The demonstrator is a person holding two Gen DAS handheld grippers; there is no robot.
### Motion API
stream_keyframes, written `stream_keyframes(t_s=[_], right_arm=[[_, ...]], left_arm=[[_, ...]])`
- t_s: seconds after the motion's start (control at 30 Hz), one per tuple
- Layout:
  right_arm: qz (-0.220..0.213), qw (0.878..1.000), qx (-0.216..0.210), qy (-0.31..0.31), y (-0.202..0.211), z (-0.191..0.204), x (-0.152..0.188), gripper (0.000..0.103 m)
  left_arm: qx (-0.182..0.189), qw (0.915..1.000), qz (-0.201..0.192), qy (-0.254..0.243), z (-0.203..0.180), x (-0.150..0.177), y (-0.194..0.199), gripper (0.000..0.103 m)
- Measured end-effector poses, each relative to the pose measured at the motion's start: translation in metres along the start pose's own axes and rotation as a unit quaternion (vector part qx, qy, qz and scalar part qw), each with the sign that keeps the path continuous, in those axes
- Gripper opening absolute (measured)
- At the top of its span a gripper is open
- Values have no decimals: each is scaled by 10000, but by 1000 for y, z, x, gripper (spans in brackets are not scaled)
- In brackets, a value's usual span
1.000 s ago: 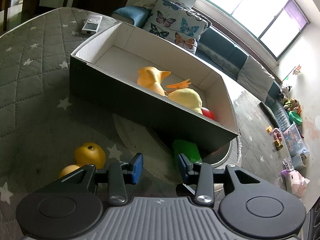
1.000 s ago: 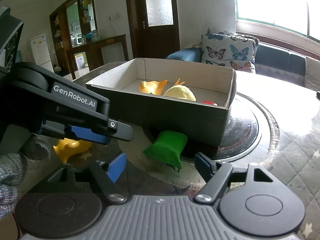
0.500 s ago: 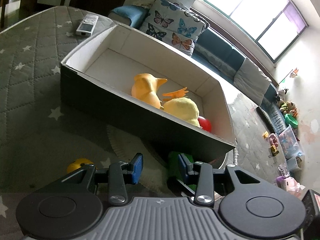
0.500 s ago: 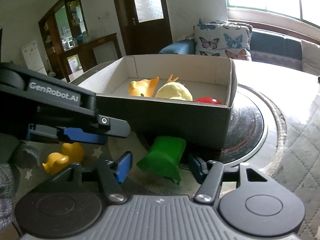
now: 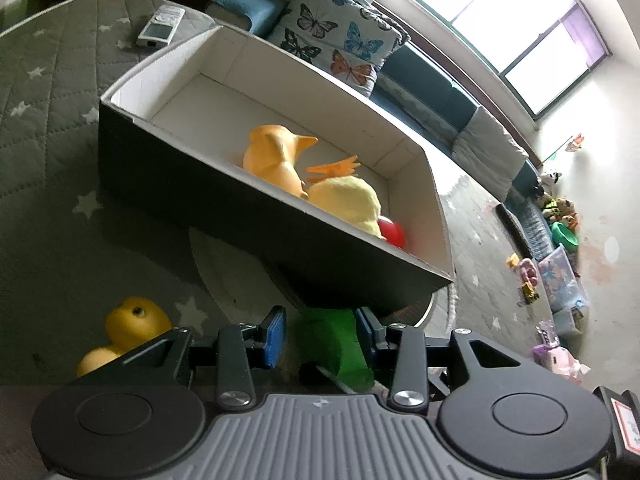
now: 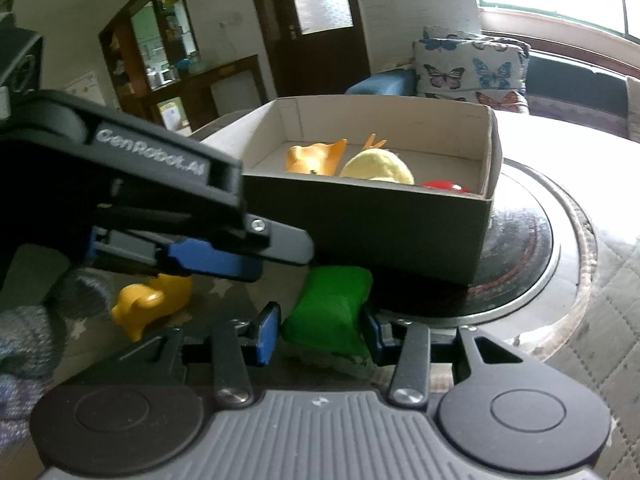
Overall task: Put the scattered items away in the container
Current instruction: 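Move the left tool down to the green plush toy and grasp it, then carry the green toy into the box and open the left tool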
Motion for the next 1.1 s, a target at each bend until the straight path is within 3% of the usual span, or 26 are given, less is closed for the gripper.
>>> stream_keyframes(t_s=[0.77,1.1], right_arm=[[-154,9991,-288,285,31,9,27,42],[-576,9979,-109,269,51,1,7,41]], left_arm=[[21,9992,375,168,6,26,-9,41],[238,9996,120,-96,-21,8,6,35]])
Point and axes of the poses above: each gripper's, at about its wrist camera, not at the fingertips, and y roughly against the way its jaws point, z to its left, x to its underside, the point moved 4 cm from there along -y, roughly the way its jaws point, and after that the axes turned 12 degrees about x, right-handed, at the moved point
